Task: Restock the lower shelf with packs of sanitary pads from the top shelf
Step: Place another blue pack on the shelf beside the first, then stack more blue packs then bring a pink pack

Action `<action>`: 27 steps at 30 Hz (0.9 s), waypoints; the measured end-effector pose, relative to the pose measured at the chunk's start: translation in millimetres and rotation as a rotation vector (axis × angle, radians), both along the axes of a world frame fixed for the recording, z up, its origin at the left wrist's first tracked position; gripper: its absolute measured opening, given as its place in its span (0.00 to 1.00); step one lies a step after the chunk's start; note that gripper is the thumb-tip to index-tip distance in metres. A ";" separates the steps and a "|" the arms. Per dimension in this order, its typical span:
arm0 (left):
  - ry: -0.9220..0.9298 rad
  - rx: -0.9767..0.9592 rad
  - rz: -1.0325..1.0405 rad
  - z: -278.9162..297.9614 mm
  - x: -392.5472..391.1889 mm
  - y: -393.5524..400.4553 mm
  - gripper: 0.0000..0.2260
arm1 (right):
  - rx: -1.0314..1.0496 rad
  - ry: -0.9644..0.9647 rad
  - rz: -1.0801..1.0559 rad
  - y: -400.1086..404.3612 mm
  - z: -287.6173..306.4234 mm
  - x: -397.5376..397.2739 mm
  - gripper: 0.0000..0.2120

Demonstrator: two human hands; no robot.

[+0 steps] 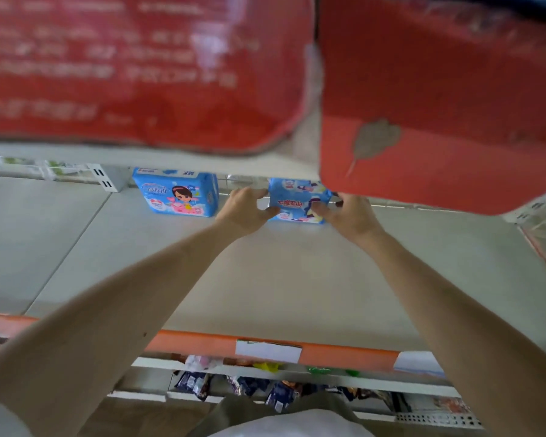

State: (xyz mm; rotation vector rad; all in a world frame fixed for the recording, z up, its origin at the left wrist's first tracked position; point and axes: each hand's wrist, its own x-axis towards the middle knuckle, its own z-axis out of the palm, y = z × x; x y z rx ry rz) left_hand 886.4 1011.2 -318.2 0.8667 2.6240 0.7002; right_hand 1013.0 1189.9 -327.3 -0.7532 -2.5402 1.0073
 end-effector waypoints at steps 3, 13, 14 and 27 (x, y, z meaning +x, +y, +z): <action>0.125 0.008 0.011 -0.6 2.9 -17.3 0.23 | 0.031 -0.005 0.001 -12.9 5.7 13.2 0.28; 0.480 -0.024 -0.236 0.3 40.2 -64.0 0.31 | 0.152 -0.123 0.056 -66.1 17.0 55.9 0.43; 0.500 -0.016 -0.243 -0.2 43.5 -67.3 0.31 | 0.174 -0.124 0.056 -72.8 18.8 60.7 0.41; 0.475 0.025 -0.295 -1.3 103.0 -90.3 0.34 | 0.189 -0.135 0.034 -121.4 38.1 128.7 0.38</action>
